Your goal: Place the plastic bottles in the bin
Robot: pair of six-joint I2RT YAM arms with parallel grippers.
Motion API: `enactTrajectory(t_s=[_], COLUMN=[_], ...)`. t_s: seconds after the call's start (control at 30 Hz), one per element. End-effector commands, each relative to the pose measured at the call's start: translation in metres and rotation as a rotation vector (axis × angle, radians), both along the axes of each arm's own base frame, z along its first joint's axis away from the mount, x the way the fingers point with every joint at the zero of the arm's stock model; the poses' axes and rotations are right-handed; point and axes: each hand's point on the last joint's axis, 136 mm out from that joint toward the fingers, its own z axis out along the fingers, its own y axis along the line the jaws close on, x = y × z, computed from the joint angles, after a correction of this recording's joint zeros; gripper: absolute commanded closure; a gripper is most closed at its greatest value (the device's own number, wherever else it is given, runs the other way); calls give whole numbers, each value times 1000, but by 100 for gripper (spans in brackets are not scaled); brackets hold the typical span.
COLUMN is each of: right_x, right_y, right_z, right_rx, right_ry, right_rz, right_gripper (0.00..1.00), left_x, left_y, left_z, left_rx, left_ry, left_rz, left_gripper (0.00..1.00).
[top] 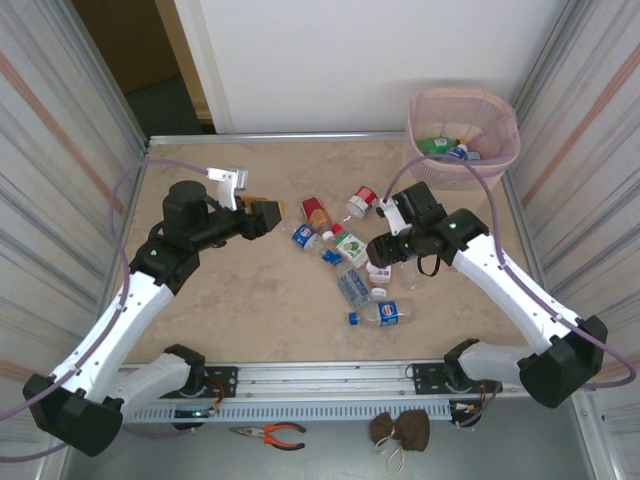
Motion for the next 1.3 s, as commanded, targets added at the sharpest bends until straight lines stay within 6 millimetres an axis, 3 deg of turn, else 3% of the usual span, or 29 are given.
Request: enactTrajectory(t_s=[0.0,0.2,0.4,0.9,1.27], right_x=[1,2,11,20,25], right_y=[12,13,10,19,25], right_z=[-13,-48,-69,-105,-116], right_rx=[20,-55,-137,-175,-175], right_ry=[-9,24,53,135,147], right_rz=[58,130,149,186,206], right_gripper=[31,31,30,28,40], left_x=[0,5,6,5,4], left_y=[2,-5,-9,-10,-9], left_z=[-2,-6,-11,-18,-23], left_rx=[-10,-16,-17,3,0], left_ry=[12,31,44,55,68], left_rz=[9,-20,-37,-51,-44], left_gripper=[39,40,40,41,41])
